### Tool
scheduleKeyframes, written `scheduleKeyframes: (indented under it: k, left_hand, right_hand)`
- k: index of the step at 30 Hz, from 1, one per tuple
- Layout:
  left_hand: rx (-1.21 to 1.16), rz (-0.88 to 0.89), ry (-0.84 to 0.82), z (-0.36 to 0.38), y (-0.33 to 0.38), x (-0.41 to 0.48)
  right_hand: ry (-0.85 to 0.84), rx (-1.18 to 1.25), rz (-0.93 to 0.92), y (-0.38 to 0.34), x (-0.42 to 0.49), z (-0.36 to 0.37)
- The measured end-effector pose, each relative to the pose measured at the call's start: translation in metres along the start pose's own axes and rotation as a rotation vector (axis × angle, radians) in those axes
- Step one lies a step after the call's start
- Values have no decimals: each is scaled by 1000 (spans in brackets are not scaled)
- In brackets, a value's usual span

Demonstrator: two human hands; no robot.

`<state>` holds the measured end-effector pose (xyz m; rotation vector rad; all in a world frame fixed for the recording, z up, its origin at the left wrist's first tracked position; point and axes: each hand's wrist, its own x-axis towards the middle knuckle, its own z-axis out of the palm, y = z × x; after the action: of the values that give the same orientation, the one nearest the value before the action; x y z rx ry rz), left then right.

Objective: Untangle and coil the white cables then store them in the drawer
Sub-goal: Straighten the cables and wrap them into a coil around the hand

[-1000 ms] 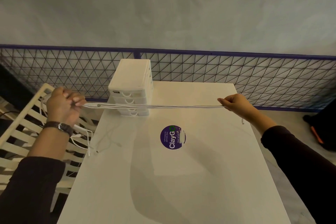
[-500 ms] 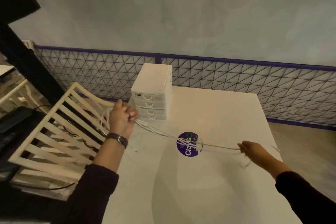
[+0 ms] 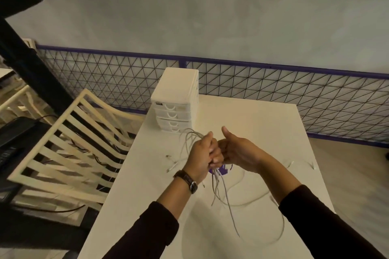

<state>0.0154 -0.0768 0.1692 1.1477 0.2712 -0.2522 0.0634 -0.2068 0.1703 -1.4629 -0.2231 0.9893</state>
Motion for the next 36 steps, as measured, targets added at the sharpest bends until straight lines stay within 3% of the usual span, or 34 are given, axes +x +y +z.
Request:
scheduleKeyframes:
  k: [3,7,14,18,21,24,30,36]
  left_hand:
    - [168,-53,-9,16,-6,-8]
    - [297,-103,65,33,-10,-15]
    - [365,-33,-149,35,-52,-21]
    - [620,-4,-233,32,-72,-27]
    - [1001,126,-255,26,-73,-31]
    - [1221,165,-289,18,-81,-33]
    - [1453,136,-305,-13,-103,-21]
    - [1565,53,-338,-34,-111,-6]
  right_hand:
    - [-188,52,76,-9,0,3]
    - [-252,170,157,-18,3,1]
    - [-137,498,174,-31,7,-11]
    - [-74,625,129,-42,6,-25]
    - [4,646,68,-49,8,-37]
    - [87,615,12,-59,9,-46]
    - [227,592,-149,-74,9,-59]
    - [225,600,-246,-79,10,-64]
